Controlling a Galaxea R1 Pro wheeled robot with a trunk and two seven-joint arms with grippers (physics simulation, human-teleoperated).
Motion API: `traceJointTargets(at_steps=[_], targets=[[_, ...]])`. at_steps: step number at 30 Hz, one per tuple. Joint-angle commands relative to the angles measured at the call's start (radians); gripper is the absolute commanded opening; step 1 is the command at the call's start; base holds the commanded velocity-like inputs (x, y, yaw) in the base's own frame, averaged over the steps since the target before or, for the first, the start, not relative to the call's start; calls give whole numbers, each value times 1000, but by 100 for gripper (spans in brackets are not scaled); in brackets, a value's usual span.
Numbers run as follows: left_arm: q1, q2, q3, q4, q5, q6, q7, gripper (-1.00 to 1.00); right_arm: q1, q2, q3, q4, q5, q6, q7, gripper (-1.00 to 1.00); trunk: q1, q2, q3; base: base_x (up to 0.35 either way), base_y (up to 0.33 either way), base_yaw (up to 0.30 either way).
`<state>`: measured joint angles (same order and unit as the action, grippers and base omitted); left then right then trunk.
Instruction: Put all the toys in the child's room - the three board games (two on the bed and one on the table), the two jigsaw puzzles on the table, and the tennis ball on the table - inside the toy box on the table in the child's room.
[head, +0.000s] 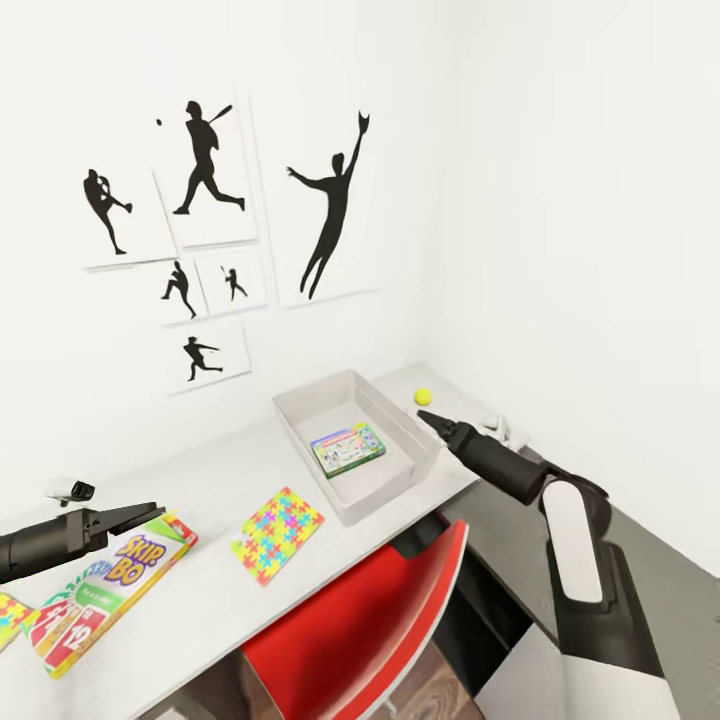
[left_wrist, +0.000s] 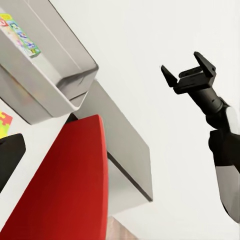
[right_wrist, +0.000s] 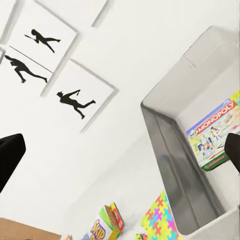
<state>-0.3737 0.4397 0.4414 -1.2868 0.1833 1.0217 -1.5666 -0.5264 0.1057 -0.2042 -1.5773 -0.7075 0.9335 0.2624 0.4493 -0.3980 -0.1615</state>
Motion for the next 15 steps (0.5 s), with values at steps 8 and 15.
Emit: traceJointTargets(at_steps=[8,15], targets=[[0,-1,0,-2,-1,9,-4,100,39,-1,-50,-3,8,8,96,100,1,-2,8,-44,0,-206],[0,-1,0,-2,-1,9,-4,100,73,-2,-56,-3,8,7,130,100,1,-2,18,-60,0,-207]])
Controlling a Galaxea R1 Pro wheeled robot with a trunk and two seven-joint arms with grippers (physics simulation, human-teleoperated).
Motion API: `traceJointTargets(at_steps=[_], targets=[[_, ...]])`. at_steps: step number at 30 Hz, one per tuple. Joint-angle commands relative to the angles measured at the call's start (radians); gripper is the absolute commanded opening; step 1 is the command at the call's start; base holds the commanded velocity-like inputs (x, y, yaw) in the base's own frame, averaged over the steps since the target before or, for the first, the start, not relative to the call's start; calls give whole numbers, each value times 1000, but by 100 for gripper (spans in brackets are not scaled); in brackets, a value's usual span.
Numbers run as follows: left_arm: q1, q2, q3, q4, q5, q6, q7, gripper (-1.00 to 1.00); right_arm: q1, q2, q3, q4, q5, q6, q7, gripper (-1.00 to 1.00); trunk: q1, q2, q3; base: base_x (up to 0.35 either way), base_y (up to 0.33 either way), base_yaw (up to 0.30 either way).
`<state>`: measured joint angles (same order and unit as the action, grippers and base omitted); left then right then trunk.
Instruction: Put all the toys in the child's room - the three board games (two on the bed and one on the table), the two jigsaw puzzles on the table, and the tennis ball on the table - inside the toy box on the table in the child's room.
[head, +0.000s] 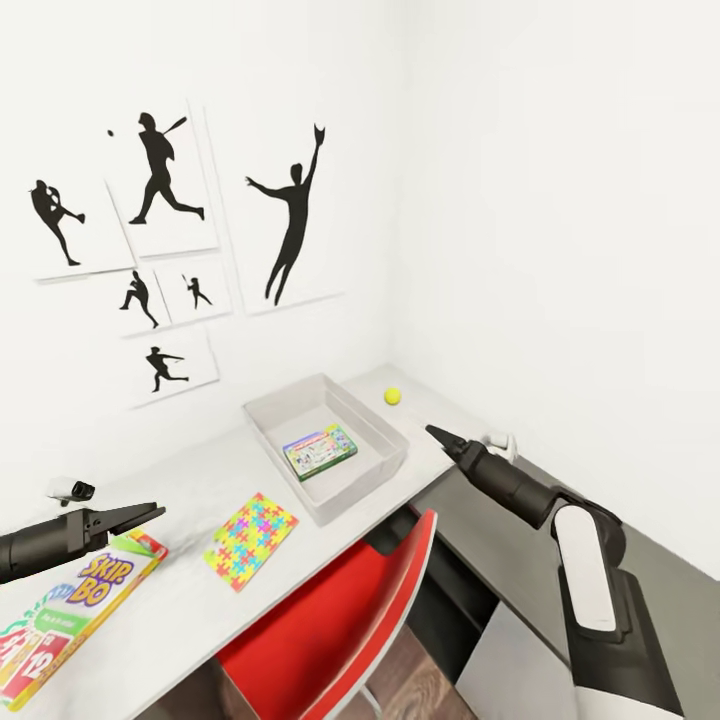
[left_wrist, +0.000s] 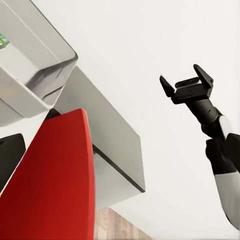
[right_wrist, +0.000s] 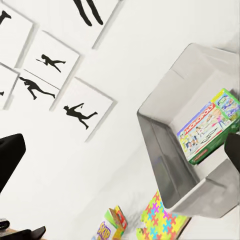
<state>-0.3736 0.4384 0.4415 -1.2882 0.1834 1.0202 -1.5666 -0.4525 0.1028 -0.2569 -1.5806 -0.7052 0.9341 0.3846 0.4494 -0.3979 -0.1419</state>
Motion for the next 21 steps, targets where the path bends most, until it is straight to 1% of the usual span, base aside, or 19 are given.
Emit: traceJointTargets(at_steps=[1,10,15,17,21], targets=[[-1,1,0,0,-1,11,-4,100,2,1,-3,0,6,5,10,100,1,-2,-1,-21,0,-207],[0,0,0,0,-1,11,-4,100,50,1,-1,1,6,-3,18,100,1,-2,11,-84,17,-207],[0,1,0,0,-1,11,-4,100,89,1,0,1,6,-8,20,100,1,-2,17,-29,10,-202],[0,1,0,0,-1,11,-4,100,108,1,-1,1,7,-11,20,100,1,-2,19,-10,3,-126],[0,0,0,0,-1,11,-4,100,125,2,0,2,11,-16,20,100,1,-2,20,-4,1,-56]])
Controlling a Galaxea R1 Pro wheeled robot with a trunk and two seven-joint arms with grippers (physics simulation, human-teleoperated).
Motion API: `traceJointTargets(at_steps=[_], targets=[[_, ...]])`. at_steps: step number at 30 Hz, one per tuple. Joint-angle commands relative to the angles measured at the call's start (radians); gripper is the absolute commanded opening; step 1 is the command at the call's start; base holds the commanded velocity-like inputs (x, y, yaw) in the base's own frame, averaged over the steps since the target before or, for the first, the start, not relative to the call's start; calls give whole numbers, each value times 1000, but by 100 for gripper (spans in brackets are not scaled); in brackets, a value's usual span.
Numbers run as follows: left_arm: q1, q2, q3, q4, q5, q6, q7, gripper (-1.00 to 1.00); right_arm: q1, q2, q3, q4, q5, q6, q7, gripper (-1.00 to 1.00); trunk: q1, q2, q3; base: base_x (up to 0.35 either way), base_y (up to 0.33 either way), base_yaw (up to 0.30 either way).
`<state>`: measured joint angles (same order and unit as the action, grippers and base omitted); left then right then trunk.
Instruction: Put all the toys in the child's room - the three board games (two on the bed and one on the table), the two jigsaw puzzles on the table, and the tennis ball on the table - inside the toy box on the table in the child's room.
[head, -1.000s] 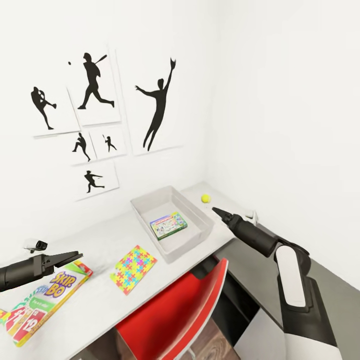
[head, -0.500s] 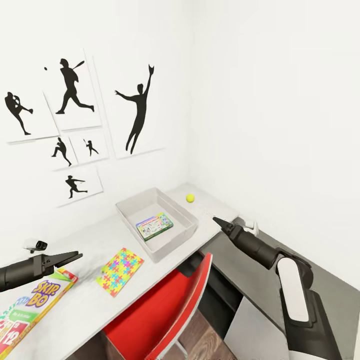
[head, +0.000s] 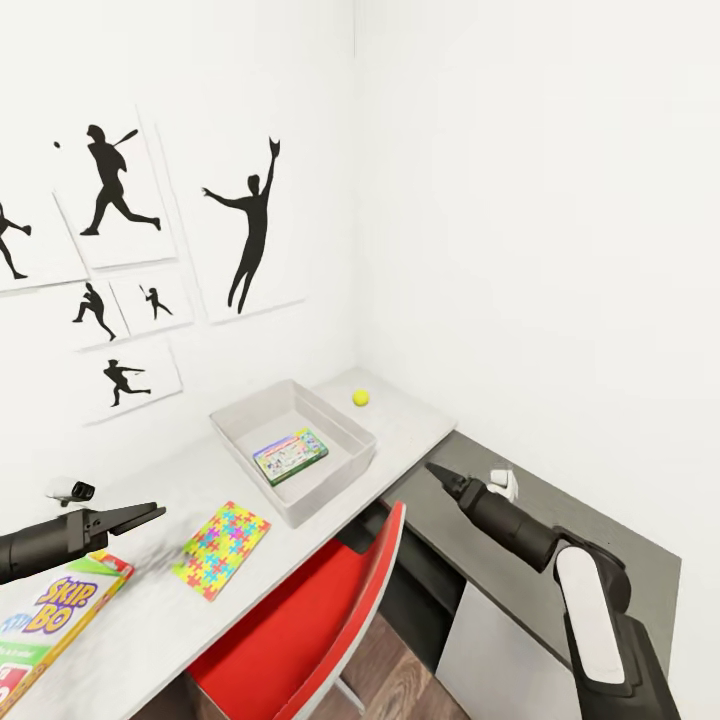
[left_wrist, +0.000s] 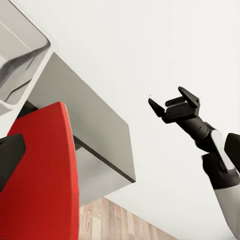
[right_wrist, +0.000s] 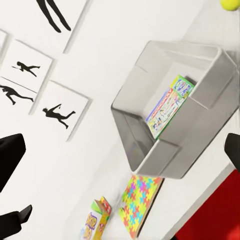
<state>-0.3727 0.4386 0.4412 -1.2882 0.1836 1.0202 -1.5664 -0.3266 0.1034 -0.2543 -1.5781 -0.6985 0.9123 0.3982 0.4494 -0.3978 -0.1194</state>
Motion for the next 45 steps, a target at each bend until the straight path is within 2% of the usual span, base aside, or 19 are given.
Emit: traceJointTargets(at_steps=[1,19,28,33,40,45], targets=[[-1,0,0,0,-1,11,-4,100,2,2,-3,1,7,5,7,100,1,-2,-2,-2,1,-21],[-1,0,1,0,-1,11,-4,100,9,1,0,13,13,-17,0,100,1,-2,-2,-15,0,-4],[-1,0,0,1,-1,11,-4,100,91,0,-9,11,3,-7,1,100,1,-2,-2,-82,0,0],[-1,0,0,0,-1,11,-4,100,117,0,-24,4,0,5,3,100,1,-2,-2,-15,0,0],[0,-1,0,0,-1,11,-4,100,123,-1,-37,1,-1,17,4,100,1,-2,-2,-55,0,-13],[0,-1,0,0,-1,11,-4,100,124,-1,-86,2,-1,41,4,100,1,-2,-1,-126,0,-104]])
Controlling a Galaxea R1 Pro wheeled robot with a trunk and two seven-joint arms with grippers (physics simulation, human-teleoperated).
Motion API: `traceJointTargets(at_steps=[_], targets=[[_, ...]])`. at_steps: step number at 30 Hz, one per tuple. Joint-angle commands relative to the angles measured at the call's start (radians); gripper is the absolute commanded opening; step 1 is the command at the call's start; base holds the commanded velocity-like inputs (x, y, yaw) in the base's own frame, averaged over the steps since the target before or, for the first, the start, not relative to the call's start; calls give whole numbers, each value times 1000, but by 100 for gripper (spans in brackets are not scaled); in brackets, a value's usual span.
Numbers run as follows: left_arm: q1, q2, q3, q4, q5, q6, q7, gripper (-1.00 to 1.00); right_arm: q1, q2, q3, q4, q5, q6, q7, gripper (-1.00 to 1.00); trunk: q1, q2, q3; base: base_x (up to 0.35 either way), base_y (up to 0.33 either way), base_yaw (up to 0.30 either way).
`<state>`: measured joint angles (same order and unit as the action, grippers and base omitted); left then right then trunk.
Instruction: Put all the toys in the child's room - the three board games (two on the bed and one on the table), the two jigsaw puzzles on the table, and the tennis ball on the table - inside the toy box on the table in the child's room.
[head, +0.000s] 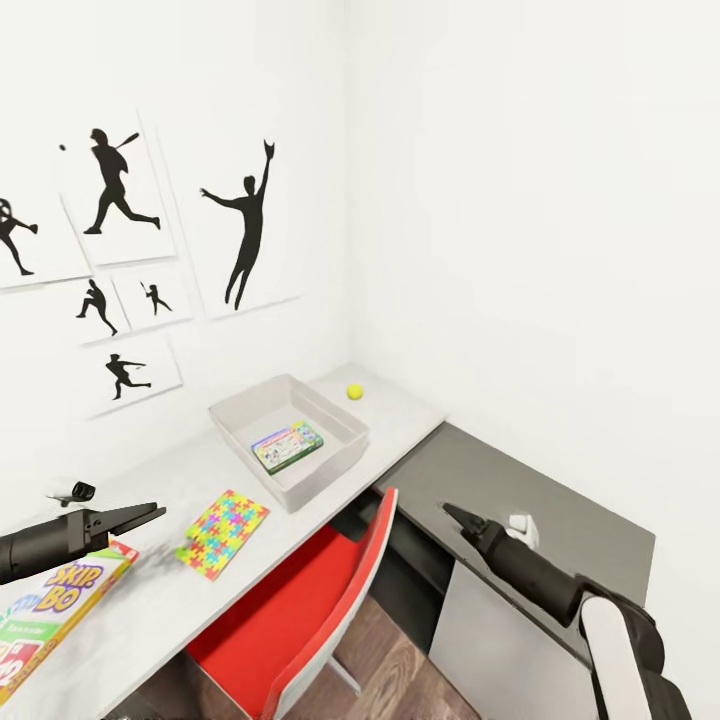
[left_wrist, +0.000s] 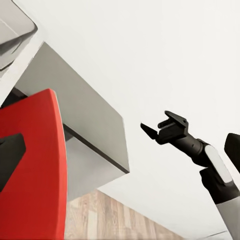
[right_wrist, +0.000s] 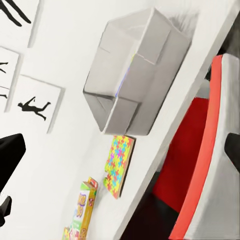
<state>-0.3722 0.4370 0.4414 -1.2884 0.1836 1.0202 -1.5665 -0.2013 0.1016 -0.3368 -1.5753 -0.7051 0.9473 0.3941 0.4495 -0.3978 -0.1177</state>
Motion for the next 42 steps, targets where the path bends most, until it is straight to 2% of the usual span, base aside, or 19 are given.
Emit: traceJointTargets(at_steps=[1,4,9,14,22,42], targets=[[-1,0,0,0,-1,11,-4,100,-1,1,-11,0,6,9,8,100,0,-2,-2,-69,0,-82],[-1,0,-1,0,-1,11,-4,100,-1,1,-42,5,5,15,8,100,0,-2,-1,-58,2,-40],[-1,1,0,0,-1,11,-4,100,-1,2,-57,9,4,15,10,100,0,-2,-1,-145,79,-11],[-1,2,0,0,-1,11,-4,100,-1,3,-59,9,4,13,11,100,0,-2,-1,-180,127,-41],[-1,2,0,0,-1,11,-4,100,-1,3,-59,9,4,10,11,100,0,-2,4,-156,143,-215],[-1,5,11,-1,2,11,-4,100,-1,3,-57,9,5,5,11,100,0,-2,19,-10,12,-256]])
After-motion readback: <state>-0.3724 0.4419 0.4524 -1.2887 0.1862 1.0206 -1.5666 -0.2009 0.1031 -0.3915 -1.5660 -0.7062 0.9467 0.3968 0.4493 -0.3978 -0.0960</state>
